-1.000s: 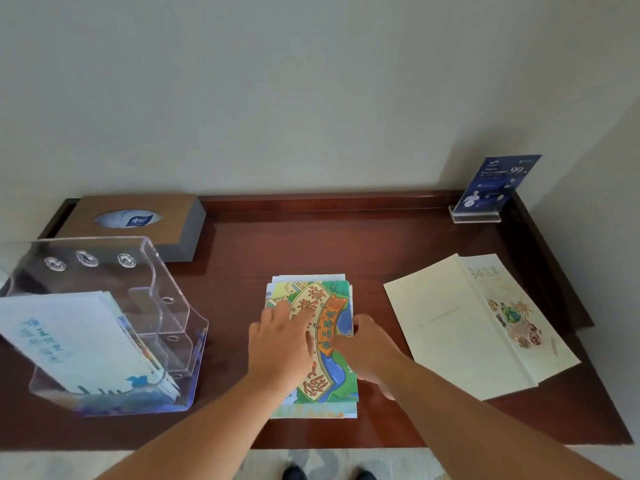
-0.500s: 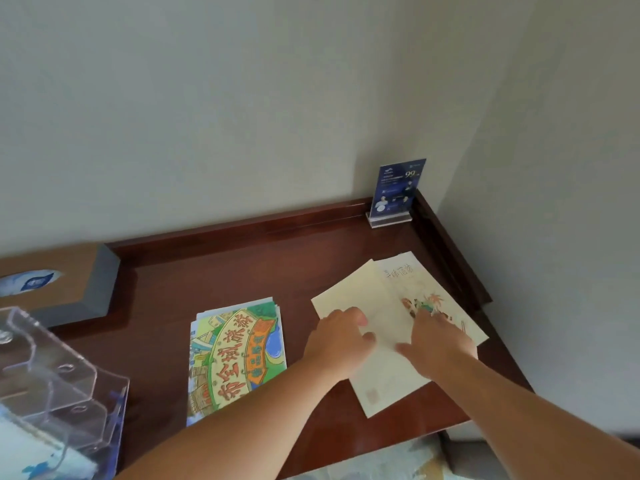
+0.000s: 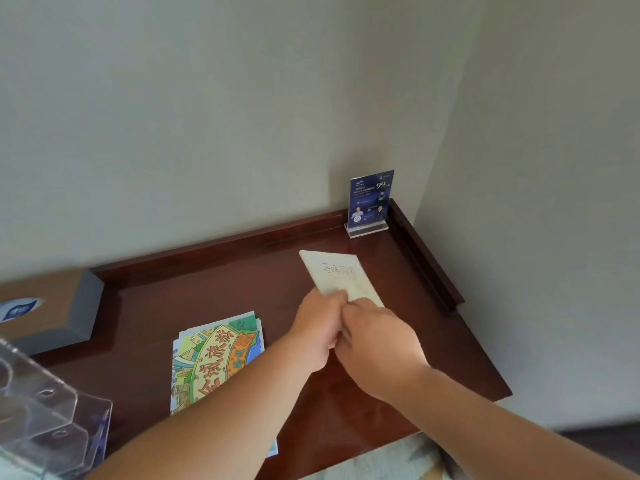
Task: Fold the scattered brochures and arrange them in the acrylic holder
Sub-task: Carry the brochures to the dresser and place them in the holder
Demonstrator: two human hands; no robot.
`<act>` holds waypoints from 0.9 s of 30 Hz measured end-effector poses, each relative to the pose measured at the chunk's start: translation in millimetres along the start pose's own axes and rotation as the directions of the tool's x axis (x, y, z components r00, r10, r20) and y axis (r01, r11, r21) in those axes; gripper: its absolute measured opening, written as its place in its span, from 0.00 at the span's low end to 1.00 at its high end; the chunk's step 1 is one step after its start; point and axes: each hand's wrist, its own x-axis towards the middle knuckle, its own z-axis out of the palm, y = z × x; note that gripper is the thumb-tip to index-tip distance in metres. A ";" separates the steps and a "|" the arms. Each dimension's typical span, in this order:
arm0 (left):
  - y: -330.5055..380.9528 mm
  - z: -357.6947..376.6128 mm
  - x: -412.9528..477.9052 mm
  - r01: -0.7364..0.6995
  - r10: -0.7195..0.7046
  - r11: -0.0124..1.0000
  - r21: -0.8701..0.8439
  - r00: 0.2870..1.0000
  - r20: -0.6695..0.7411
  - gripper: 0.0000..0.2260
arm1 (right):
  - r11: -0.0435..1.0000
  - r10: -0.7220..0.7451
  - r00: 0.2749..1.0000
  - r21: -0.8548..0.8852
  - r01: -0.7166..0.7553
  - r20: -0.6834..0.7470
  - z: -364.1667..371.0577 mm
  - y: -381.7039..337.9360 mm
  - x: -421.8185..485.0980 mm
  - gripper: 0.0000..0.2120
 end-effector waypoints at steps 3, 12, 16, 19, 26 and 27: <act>-9.8 -17.7 3.6 0.059 -0.060 0.997 0.040 0.998 0.008 0.12 | 0.992 -0.012 0.998 0.130 0.004 0.060 3.8 11.8 -4.7 0.14; -74.0 -34.4 18.5 0.020 0.292 0.480 0.877 0.939 -0.181 0.21 | 0.976 0.109 0.885 -0.218 -0.009 0.453 69.0 90.5 -16.1 0.49; -82.0 -19.3 36.2 -0.182 0.406 0.031 0.983 0.901 0.153 0.34 | 0.966 0.062 0.887 -0.252 0.063 0.459 71.9 94.1 -1.4 0.53; -85.9 -0.5 59.2 -0.247 0.308 -0.064 0.967 0.917 0.254 0.33 | 0.951 0.049 0.879 -0.292 0.104 0.474 61.5 101.3 18.9 0.57; -115.1 4.4 68.8 -0.254 0.457 -0.174 0.951 0.835 0.307 0.37 | 0.917 0.096 0.828 -0.373 0.142 0.552 61.1 111.0 40.0 0.66; -119.0 3.3 65.4 -0.290 0.470 -0.182 0.939 0.814 0.343 0.36 | 0.916 0.098 0.831 -0.375 0.139 0.548 60.8 110.9 40.0 0.66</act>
